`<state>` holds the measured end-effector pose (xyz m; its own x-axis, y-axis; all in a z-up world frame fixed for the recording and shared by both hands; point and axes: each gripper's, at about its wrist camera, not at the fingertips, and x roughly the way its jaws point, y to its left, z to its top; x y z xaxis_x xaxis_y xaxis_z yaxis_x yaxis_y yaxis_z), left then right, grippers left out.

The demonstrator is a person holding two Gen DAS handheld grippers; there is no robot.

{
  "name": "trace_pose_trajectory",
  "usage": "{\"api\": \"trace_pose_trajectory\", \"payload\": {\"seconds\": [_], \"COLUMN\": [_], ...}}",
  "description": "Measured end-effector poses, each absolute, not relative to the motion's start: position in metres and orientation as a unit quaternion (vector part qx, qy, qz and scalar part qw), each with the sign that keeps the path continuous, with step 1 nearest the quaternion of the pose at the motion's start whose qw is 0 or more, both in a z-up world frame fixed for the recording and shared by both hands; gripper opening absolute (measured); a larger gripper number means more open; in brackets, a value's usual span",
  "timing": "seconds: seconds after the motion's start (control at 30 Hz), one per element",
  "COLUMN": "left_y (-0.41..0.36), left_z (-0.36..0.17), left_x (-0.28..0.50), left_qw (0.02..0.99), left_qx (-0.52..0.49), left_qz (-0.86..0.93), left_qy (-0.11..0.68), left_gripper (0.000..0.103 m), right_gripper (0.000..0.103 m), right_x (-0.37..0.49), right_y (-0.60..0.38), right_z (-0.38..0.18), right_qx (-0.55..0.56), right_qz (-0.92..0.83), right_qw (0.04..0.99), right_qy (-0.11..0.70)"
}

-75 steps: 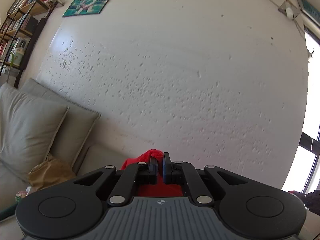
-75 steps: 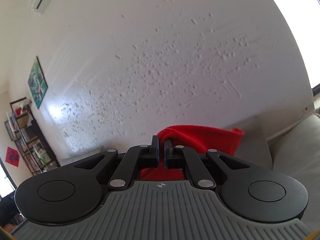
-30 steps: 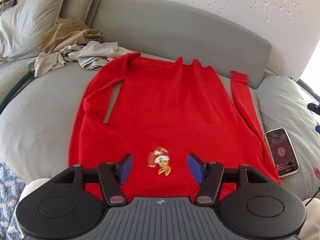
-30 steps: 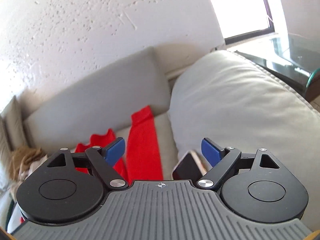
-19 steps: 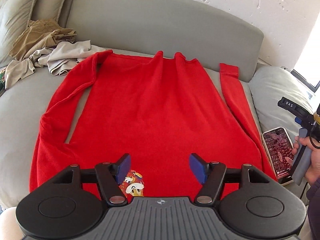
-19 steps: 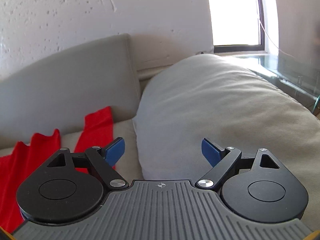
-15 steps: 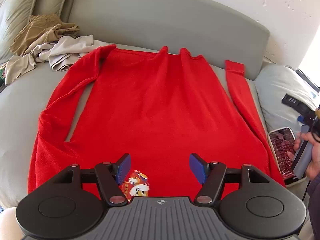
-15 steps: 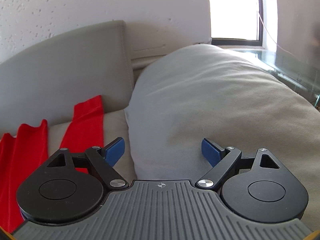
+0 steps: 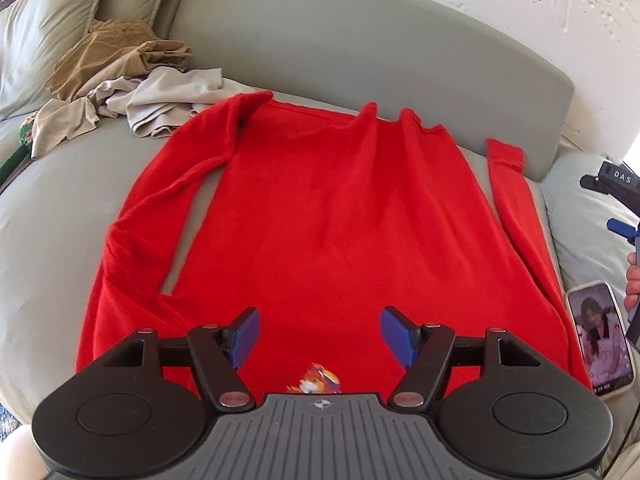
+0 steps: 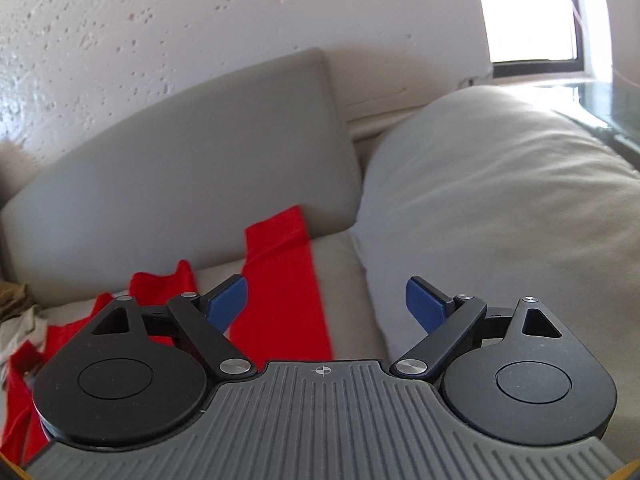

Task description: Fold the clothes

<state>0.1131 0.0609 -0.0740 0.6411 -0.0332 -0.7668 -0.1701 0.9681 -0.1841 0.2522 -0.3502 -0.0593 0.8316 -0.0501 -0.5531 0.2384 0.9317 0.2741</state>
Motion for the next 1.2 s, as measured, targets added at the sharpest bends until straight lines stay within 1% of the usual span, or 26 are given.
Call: {"api": "trace_pose_trajectory", "payload": {"seconds": [0.07, 0.13, 0.2, 0.23, 0.3, 0.4, 0.47, 0.5, 0.53, 0.63, 0.67, 0.7, 0.73, 0.77, 0.87, 0.97, 1.03, 1.07, 1.1, 1.13, 1.2], "left_y": [0.068, 0.071, 0.070, 0.069, 0.066, 0.058, 0.053, 0.050, 0.047, 0.046, 0.046, 0.045, 0.043, 0.041, 0.035, 0.026, 0.018, 0.015, 0.012, 0.010, 0.007], "left_z": [-0.071, -0.070, -0.071, -0.074, -0.081, -0.099, -0.111, -0.114, -0.115, -0.105, -0.100, -0.094, -0.088, -0.082, -0.068, -0.065, -0.068, -0.071, -0.073, -0.074, -0.077], "left_x": [0.120, 0.126, 0.131, 0.133, 0.133, 0.129, 0.126, 0.124, 0.123, 0.126, 0.128, 0.130, 0.132, 0.133, 0.135, 0.137, 0.137, 0.137, 0.137, 0.136, 0.132], "left_qw": [0.898, 0.897, 0.894, 0.891, 0.885, 0.877, 0.880, 0.886, 0.890, 0.889, 0.888, 0.888, 0.887, 0.885, 0.881, 0.877, 0.872, 0.868, 0.863, 0.858, 0.847], "left_qx": [-0.133, -0.139, -0.142, -0.143, -0.140, -0.118, -0.097, -0.086, -0.077, -0.106, -0.124, -0.138, -0.152, -0.165, -0.201, -0.213, -0.214, -0.214, -0.213, -0.212, -0.207], "left_qz": [0.041, 0.040, 0.035, 0.031, 0.020, 0.007, 0.003, 0.003, 0.003, -0.011, -0.019, -0.023, -0.025, -0.030, -0.054, -0.071, -0.081, -0.088, -0.094, -0.104, -0.129], "left_qy": [0.418, 0.417, 0.424, 0.430, 0.444, 0.465, 0.464, 0.455, 0.450, 0.444, 0.442, 0.439, 0.436, 0.434, 0.424, 0.424, 0.433, 0.439, 0.447, 0.456, 0.472], "left_gripper": [0.064, 0.063, 0.063, 0.063, 0.064, 0.064, 0.064, 0.064, 0.063, 0.063, 0.063, 0.063, 0.063, 0.063, 0.064, 0.064, 0.064, 0.064, 0.064, 0.064, 0.064], "right_gripper": [0.083, 0.076, 0.062, 0.059, 0.058, 0.058, 0.057, 0.049, 0.046, 0.045, 0.047, 0.053, 0.056, 0.057, 0.057, 0.057, 0.055, 0.044, 0.012, 0.007, 0.007], "right_x": [0.265, 0.279, 0.294, 0.299, 0.305, 0.304, 0.314, 0.319, 0.327, 0.359, 0.371, 0.383, 0.395, 0.407, 0.442, 0.471, 0.486, 0.489, 0.489, 0.489, 0.471], "right_y": [-0.345, -0.347, -0.355, -0.360, -0.369, -0.373, -0.382, -0.388, -0.393, -0.401, -0.402, -0.402, -0.403, -0.404, -0.407, -0.406, -0.400, -0.397, -0.394, -0.391, -0.392], "right_z": [-0.062, -0.069, -0.079, -0.084, -0.093, -0.097, -0.097, -0.097, -0.096, -0.091, -0.091, -0.092, -0.095, -0.098, -0.113, -0.127, -0.134, -0.135, -0.135, -0.135, -0.119], "right_qx": [0.182, 0.205, 0.233, 0.246, 0.263, 0.224, 0.220, 0.220, 0.222, 0.234, 0.235, 0.235, 0.239, 0.245, 0.256, 0.252, 0.241, 0.231, 0.220, 0.209, 0.198], "right_qz": [-0.057, -0.059, -0.076, -0.082, -0.090, -0.096, -0.090, -0.086, -0.075, -0.041, -0.037, -0.034, -0.034, -0.034, -0.041, -0.036, -0.034, -0.036, -0.041, -0.045, -0.055], "right_qw": [0.937, 0.926, 0.910, 0.900, 0.886, 0.895, 0.898, 0.898, 0.900, 0.902, 0.903, 0.903, 0.902, 0.900, 0.890, 0.883, 0.882, 0.884, 0.887, 0.890, 0.906], "right_qy": [0.294, 0.311, 0.336, 0.350, 0.372, 0.373, 0.371, 0.370, 0.369, 0.360, 0.358, 0.357, 0.357, 0.358, 0.376, 0.395, 0.404, 0.404, 0.403, 0.402, 0.369]}}
